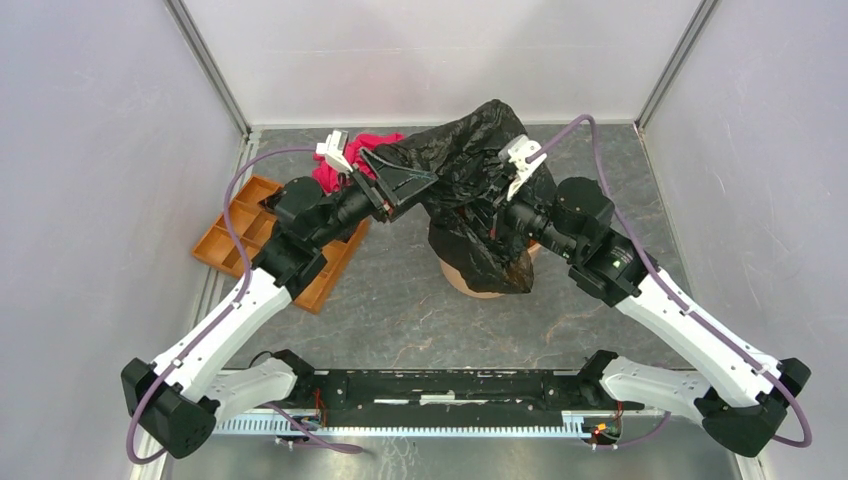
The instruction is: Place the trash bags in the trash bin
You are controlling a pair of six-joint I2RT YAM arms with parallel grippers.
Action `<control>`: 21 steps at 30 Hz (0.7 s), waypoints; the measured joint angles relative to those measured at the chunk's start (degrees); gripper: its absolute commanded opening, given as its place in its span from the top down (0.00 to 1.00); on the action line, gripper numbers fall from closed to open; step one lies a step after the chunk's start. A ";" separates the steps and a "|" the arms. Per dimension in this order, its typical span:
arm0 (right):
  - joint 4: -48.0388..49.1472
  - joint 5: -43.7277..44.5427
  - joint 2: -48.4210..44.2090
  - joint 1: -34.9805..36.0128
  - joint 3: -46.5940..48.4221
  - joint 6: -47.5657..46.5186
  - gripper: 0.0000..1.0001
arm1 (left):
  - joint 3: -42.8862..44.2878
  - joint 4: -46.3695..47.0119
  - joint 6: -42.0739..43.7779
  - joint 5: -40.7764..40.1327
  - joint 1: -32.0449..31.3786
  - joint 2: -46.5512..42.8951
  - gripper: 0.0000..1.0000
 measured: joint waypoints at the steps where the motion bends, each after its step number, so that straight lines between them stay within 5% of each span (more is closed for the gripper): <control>1: 0.46 -0.92 0.00 0.02 -0.74 0.00 0.99 | 0.24 0.26 -0.33 0.00 0.00 0.50 0.05; 7: 0.63 -4.66 -0.02 0.02 -3.43 -0.02 0.95 | 0.74 -0.15 -1.05 -0.42 -0.02 2.12 0.59; 12: 0.50 -5.31 -0.63 0.02 -3.58 -0.44 0.52 | 3.34 -4.42 1.53 -2.25 -0.02 2.12 0.92; 16: -0.70 -4.79 -2.99 0.02 -3.58 -2.27 0.24 | 5.51 -9.51 5.33 -4.57 -0.02 2.10 0.98; 21: -4.46 0.52 -7.69 0.02 -3.32 -5.22 0.09 | 7.15 -16.76 10.80 -6.99 -0.02 2.25 0.98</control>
